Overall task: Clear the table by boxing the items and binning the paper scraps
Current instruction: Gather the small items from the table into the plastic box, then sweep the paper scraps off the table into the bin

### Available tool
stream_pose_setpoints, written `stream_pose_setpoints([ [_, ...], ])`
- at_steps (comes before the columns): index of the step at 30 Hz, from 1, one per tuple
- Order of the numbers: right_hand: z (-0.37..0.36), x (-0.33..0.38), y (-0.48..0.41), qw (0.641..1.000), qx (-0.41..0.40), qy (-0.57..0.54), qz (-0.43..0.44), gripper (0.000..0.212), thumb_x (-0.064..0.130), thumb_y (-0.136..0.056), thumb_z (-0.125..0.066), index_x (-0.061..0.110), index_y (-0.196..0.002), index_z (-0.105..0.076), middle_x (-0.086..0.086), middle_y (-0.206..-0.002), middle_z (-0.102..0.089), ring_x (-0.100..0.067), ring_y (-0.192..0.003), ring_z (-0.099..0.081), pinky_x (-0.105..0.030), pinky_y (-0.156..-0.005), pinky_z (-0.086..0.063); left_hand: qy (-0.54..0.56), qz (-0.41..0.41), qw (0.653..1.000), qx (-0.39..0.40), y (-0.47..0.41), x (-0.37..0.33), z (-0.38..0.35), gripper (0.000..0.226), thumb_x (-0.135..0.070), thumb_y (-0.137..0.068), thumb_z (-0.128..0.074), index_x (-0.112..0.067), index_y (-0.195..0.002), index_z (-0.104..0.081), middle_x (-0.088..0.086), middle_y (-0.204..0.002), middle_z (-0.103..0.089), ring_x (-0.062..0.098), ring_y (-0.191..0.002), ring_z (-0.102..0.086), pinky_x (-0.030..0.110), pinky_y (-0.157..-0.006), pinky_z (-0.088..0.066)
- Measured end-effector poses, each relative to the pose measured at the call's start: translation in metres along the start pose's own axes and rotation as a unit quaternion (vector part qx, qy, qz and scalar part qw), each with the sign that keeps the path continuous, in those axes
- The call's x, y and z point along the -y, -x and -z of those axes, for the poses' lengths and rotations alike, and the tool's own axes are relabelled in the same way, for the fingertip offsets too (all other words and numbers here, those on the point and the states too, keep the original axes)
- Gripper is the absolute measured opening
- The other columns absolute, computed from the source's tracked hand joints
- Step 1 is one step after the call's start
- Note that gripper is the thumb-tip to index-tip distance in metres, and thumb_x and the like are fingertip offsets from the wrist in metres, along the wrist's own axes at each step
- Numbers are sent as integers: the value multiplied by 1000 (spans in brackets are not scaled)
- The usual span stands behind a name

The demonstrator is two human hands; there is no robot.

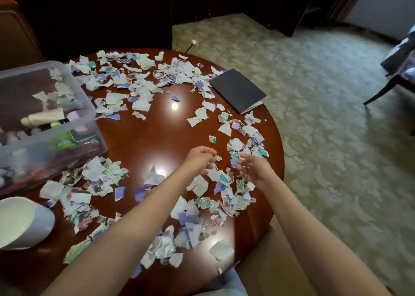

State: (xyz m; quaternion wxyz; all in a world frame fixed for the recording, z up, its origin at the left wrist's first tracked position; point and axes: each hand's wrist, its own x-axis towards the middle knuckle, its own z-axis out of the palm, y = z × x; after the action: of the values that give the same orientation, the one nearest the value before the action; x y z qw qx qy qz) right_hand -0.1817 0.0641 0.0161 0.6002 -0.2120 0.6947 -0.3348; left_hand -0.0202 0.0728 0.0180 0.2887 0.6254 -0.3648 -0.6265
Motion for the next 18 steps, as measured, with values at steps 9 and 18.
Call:
stream_pose_setpoints([
  [9, 34, 72, -110, 996, 56, 75, 7, 20, 8, -92, -50, 4, -109, -59, -6, -73, -56, -12, -54, -45, -20, -51, -34, 55, 27, 993, -105, -87, -37, -68, 22, -2, -92, -45, -18, -82, -56, 4, -87, -59, 11, -63, -51, 20, -58, -45],
  [18, 72, 98, -185, 929, -85, 258, 253, 19, 8, -92, -46, 22, -86, -57, -7, -111, -59, -18, -85, -55, -30, -72, -44, -3, 1, 980, -198, -121, -48, -106, 22, -8, -93, -46, -24, -81, -55, -1, -80, -54, 10, -64, -51, 22, -55, -42],
])
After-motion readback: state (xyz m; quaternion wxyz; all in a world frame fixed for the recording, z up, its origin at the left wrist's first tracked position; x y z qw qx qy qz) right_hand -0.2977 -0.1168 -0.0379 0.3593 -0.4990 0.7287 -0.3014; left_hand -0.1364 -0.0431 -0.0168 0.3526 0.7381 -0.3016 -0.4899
